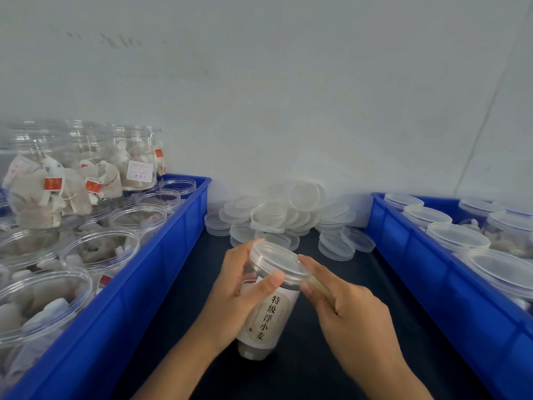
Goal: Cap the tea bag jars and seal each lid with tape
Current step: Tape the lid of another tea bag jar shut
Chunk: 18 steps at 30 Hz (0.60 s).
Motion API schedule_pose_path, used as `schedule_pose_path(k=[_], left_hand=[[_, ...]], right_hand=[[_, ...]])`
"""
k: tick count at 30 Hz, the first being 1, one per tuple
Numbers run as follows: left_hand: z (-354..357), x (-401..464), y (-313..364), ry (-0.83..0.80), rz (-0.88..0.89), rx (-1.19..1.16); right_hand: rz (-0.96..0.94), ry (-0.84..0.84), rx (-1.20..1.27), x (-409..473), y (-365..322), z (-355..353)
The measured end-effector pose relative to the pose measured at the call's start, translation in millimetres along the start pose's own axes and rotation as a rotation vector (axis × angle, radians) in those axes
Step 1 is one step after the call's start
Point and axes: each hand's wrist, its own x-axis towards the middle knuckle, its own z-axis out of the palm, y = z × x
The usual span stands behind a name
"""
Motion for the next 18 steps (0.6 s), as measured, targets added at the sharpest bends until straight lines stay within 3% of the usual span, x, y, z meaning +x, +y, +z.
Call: schedule_pose_path(k=[8, 12, 18], left_hand=[[9, -3, 3, 0.148, 0.109, 0.156], [0, 3, -1, 0.232, 0.06, 0.106], [-16, 8, -10, 0.259, -0.024, -0.039]], right_hand=[[-0.069, 0.121, -0.044, -8, -12, 11], [-0.121, 0.057, 0.024, -9, -19, 16], [-0.009, -0.053, 0.138, -8, -24, 7]])
